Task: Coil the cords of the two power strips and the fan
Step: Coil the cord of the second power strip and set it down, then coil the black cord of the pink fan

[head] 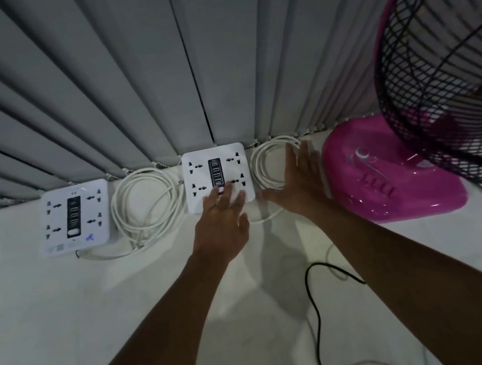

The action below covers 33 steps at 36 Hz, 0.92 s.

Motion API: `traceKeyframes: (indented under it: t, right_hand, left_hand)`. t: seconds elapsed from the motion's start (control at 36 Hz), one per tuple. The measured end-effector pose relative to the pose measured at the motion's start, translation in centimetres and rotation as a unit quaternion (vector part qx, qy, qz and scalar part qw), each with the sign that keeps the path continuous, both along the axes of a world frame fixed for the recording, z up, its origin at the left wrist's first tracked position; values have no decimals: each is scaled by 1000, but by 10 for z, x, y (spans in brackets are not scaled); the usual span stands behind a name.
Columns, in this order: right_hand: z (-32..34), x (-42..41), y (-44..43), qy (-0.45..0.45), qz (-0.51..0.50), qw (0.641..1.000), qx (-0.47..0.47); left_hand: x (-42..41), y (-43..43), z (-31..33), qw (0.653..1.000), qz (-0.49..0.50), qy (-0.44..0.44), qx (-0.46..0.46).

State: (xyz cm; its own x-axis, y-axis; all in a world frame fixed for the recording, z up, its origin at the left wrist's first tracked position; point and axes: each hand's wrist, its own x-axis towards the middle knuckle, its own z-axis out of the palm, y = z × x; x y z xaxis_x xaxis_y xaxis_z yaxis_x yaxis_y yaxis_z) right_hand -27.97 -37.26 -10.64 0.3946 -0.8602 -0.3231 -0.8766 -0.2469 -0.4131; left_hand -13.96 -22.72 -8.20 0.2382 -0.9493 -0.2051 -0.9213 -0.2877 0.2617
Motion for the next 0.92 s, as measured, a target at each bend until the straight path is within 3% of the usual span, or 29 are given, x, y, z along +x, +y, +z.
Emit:
traceKeyframes:
  t: [0.08,0.22,0.31,0.39,0.47,0.58,0.69,0.83,0.92]
  right_hand:
    - [1,-9,9,-54,-16,996,-67]
    - [12,-46,46,-218,-55,963,-145]
    - [23,-74,79,-261,-88,948,-159]
    - [30,-102,105,-232,-164,940,-187]
    - [32,-134,126,-198,-269,920,-204]
    - [33,-171,133,-137,-380,909,-101]
    - [25,-201,139,-5,-294,955,-32]
    - [25,-229,130,-82,-281,955,47]
    - [28,-237,126,-103,-256,959,66]
  left_hand:
    - [4,-5,4,1000,12,20,19]
    - [7,-13,11,997,0,42,59]
    - [4,-2,11,999,-32,34,14]
    - [-6,14,10,995,-70,58,-35]
    - [-23,33,7,991,-89,101,-21]
    - [-49,61,0,988,-98,114,31]
    - [-71,86,-4,986,-50,142,76]
    - [-104,88,8,986,6,167,-5]
    - [-134,78,31,971,7,225,-75]
